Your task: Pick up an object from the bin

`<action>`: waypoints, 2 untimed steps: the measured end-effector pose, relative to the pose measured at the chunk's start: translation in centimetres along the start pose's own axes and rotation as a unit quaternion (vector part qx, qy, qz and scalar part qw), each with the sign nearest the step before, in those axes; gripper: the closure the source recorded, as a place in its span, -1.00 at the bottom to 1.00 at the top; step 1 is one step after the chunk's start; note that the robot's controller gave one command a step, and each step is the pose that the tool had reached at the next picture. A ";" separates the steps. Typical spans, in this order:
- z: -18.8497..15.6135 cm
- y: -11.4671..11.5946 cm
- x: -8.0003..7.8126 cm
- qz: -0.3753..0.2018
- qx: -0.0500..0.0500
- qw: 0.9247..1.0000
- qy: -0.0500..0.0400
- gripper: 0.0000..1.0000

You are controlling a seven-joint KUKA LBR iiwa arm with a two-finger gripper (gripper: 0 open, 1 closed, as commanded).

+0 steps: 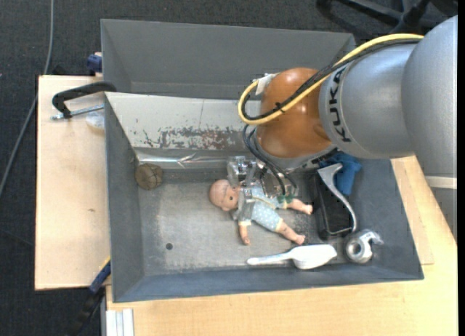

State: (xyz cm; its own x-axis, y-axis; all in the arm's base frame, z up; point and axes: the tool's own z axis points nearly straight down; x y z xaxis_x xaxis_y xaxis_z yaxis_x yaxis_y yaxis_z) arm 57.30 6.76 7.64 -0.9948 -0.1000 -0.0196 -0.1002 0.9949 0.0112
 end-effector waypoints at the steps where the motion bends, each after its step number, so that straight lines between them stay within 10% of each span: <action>1: 0.0 0.0 0.0 0.000 0.000 1.000 0.000 1.00; 2: 0.1 -0.5 -0.2 0.005 -0.003 1.000 -0.002 1.00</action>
Offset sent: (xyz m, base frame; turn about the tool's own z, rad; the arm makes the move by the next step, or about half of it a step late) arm 0.0021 -0.0140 -0.0064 0.0194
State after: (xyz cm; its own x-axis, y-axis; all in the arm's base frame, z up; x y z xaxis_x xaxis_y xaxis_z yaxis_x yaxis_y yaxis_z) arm 57.57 6.31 7.57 -0.9956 -0.0904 -0.0230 -0.0908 0.9957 0.0171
